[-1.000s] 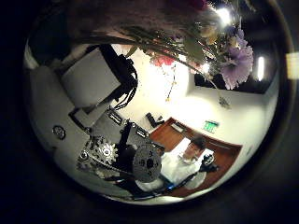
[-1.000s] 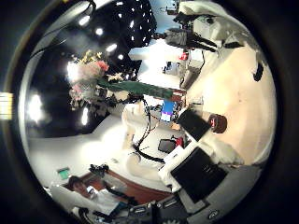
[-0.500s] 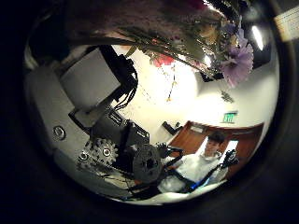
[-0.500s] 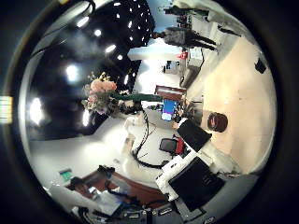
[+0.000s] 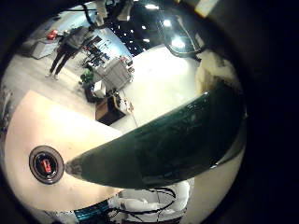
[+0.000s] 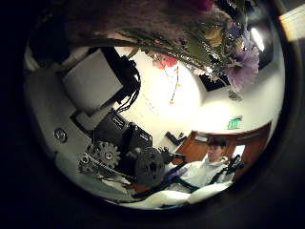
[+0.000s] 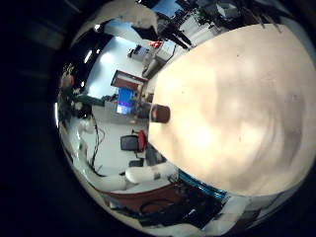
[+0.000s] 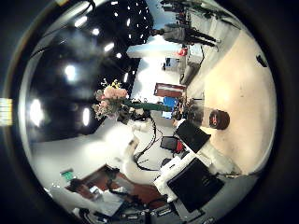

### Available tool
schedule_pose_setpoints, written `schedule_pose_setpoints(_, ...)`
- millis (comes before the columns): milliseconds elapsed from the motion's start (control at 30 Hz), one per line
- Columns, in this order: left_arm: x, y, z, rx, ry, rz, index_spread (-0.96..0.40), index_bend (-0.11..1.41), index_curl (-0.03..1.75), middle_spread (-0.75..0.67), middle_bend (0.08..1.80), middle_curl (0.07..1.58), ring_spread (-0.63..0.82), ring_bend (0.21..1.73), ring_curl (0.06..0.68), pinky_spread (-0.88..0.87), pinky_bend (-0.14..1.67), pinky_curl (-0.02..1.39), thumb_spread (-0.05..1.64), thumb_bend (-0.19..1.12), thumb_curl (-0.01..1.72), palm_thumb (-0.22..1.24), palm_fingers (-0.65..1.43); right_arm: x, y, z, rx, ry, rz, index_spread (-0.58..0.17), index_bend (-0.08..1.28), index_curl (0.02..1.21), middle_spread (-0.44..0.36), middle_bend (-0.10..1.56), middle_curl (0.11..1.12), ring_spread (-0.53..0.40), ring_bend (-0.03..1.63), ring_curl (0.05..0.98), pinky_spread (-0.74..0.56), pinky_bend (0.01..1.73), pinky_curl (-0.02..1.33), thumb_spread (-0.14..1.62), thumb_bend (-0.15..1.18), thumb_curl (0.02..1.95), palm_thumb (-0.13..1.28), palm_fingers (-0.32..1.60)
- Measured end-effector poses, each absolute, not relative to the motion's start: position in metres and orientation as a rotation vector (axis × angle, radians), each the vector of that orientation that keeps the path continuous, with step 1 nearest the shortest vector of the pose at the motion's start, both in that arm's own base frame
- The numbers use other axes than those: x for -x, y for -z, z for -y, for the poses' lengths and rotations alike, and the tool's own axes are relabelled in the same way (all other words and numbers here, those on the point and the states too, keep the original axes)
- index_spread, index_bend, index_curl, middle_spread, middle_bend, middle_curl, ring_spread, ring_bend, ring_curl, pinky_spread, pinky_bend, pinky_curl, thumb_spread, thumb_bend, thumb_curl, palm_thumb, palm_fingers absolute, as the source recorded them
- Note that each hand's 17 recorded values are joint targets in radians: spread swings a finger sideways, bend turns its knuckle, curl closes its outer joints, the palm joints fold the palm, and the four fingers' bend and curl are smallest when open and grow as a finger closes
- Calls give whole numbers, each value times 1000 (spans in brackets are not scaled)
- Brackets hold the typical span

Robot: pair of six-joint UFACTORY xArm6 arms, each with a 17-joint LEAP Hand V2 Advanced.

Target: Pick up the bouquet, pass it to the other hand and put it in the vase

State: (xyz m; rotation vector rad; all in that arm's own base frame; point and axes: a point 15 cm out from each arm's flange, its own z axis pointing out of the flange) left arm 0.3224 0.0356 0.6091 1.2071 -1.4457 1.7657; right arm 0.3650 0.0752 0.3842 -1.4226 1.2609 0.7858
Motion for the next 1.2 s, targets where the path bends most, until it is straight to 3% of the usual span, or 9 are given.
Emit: schedule_pose_setpoints(1200,-357,-499,-57,-1397,-1716,1344,-769,636,1294,-474,1205,896,-388,1526,589,-633,1130,1047,1120,-6,875,1028,1083,-363,-366,-76,1419,-821,-1244,-401,176,330,-18,263,345,111,586,199,493,645,310,1024,-21,510,759,293)
